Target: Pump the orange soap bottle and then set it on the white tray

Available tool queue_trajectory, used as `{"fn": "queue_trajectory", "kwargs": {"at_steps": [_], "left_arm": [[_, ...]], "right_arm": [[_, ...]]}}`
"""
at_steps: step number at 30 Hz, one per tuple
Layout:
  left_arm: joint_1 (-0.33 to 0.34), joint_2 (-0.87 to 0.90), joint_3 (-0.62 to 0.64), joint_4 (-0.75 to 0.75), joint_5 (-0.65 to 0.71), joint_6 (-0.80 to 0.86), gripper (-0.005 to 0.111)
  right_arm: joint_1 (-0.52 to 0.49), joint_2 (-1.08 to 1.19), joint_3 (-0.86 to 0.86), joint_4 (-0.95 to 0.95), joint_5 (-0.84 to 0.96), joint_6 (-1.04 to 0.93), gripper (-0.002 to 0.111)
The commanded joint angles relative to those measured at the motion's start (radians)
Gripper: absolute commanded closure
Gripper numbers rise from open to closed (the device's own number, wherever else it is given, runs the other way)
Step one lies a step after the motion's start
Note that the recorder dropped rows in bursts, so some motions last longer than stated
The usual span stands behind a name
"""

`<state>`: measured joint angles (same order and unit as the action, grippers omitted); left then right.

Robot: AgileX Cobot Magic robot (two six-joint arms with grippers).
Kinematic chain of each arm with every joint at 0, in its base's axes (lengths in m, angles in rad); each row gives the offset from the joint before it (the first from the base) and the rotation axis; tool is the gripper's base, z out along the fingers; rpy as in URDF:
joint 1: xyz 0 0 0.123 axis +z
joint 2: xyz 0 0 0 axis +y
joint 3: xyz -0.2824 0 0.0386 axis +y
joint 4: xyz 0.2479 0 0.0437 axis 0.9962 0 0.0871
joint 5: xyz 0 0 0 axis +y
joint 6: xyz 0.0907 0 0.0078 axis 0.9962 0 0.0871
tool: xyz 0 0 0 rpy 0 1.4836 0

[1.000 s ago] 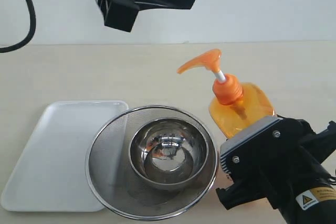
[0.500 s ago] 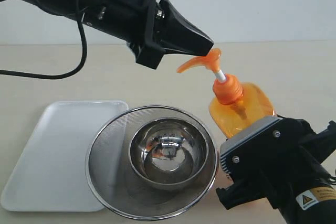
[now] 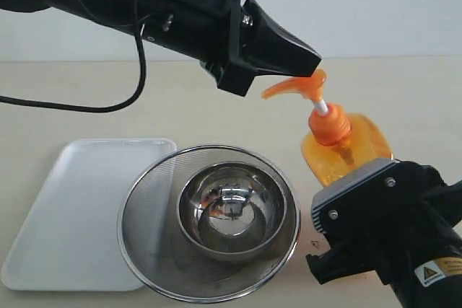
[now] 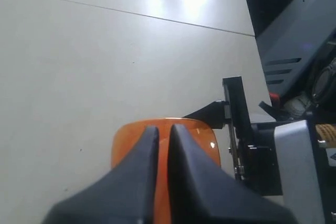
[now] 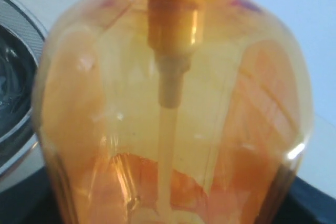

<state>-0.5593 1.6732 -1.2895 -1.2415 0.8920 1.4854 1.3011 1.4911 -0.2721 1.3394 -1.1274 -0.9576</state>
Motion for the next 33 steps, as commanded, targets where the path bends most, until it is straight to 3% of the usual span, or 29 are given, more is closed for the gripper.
{"fn": "queue_trajectory", "kwargs": {"at_steps": [1, 26, 33], "left_arm": [[-0.022, 0.038, 0.019, 0.056, 0.022, -0.004, 0.102], [-0.022, 0.033, 0.131, -0.033, -0.077, 0.123, 0.102], [0.021, -0.051, 0.131, -0.031, -0.083, 0.118, 0.102]], "right_arm": [[0.001, -0.013, -0.009, -0.077, -0.034, -0.002, 0.108], [0.001, -0.013, -0.009, -0.09, -0.023, 0.006, 0.108], [0.001, -0.013, -0.009, -0.046, -0.061, 0.018, 0.108]]}}
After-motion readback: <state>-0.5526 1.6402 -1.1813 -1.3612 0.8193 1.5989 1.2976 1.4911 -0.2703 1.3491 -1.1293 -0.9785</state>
